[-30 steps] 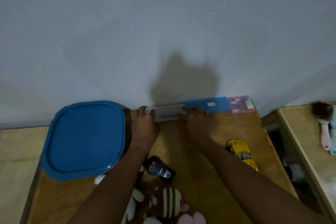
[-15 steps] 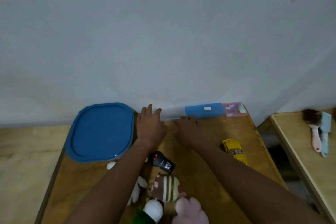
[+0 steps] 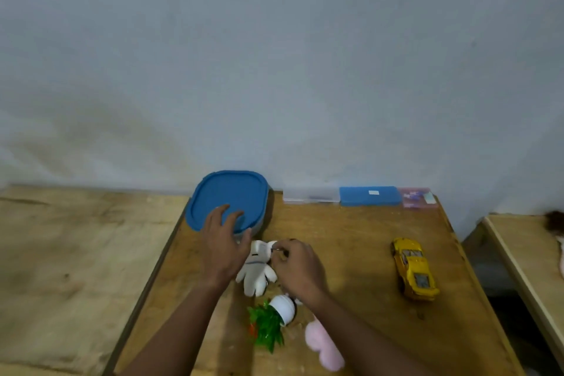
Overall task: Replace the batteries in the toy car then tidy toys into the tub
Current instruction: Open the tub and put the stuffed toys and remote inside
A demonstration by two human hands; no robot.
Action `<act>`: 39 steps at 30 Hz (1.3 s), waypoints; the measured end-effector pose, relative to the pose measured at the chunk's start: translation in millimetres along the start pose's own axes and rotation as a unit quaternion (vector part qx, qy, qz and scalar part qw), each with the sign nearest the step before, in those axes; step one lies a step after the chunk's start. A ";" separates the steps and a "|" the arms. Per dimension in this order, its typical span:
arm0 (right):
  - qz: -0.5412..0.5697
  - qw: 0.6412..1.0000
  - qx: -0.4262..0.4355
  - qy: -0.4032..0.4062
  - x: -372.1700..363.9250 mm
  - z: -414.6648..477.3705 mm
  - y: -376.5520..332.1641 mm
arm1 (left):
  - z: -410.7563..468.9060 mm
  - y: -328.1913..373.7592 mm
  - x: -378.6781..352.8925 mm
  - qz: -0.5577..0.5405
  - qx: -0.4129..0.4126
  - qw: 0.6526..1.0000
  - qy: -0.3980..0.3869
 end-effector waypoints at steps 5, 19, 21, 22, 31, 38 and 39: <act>0.027 0.997 0.009 -0.075 -28.6 0.8 -23.2 | -6.8 -37.8 19.8 0.015 0.095 0.995 -0.013; 0.081 0.986 -0.143 -0.025 -99.7 94.7 -54.4 | 94.5 -146.5 24.1 0.019 0.192 0.970 -0.147; 0.087 0.983 -0.159 -0.011 -98.1 103.5 -53.3 | 106.7 -161.8 15.3 0.017 0.199 0.966 -0.163; 0.083 0.982 -0.168 -0.009 -97.3 106.8 -52.5 | 110.5 -167.6 11.7 0.017 0.202 0.965 -0.168; 0.118 0.917 -0.347 0.157 -92.4 97.8 -48.2 | 125.7 -180.2 14.0 -0.054 0.232 0.964 -0.118; 0.174 0.903 -0.362 0.151 -114.3 93.2 -61.9 | 140.1 -184.5 25.9 -0.083 0.296 0.945 -0.116; 0.173 0.906 -0.356 0.150 -111.3 96.0 -60.0 | 141.6 -186.0 26.4 -0.085 0.304 0.942 -0.116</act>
Point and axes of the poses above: each hand's wrist, its own z-axis towards the middle knuckle, its own x-axis out of the back of the hand, y = z × x, the point moved 5 cm from there along z, towards the middle knuckle, and after that the axes turned 11 degrees about -z, right-handed, at the moved point
